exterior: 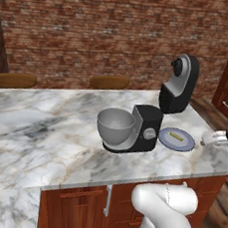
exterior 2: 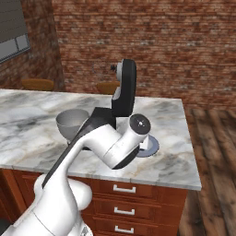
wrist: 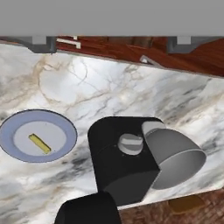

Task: Add butter and sugar cubes to the stand mixer bowl and then turn on the stand mixer to begin making frosting.

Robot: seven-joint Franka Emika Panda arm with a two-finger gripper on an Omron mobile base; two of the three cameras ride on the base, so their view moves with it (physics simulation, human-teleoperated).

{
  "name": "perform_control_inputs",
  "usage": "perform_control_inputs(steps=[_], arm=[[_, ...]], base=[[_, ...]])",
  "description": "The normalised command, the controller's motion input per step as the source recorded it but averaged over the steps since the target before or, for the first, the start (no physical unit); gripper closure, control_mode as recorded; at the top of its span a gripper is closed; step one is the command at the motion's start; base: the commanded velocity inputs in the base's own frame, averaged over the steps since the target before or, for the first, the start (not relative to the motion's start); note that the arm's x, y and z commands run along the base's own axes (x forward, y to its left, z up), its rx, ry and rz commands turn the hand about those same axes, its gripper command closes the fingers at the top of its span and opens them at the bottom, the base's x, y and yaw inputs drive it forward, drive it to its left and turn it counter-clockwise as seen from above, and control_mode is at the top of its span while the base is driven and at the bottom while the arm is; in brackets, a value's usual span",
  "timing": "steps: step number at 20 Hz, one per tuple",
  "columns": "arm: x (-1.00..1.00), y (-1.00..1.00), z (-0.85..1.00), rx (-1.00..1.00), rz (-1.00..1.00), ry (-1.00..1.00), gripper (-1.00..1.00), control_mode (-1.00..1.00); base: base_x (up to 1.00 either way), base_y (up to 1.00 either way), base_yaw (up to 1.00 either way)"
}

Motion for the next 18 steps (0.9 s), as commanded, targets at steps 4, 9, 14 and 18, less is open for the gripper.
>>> perform_control_inputs(steps=[4,9,14,18], arm=[[0.38,-0.27,-0.04,0.0,0.19,-0.2,-1.0,-1.0],[0.44,-0.13,-0.02,0.0,0.15,-0.09,-1.0,-1.0],[0.35,-0.21,-0.22,0.0,0.19,0.0,-1.0,-1.0],[0.23,-0.19,-0.28,0.0,0.18,-0.01,-1.0,-1.0]], base=[[0.0,0.0,0.0],[0.0,0.0,0.0],[0.0,0.0,0.0],[0.0,0.0,0.0]])
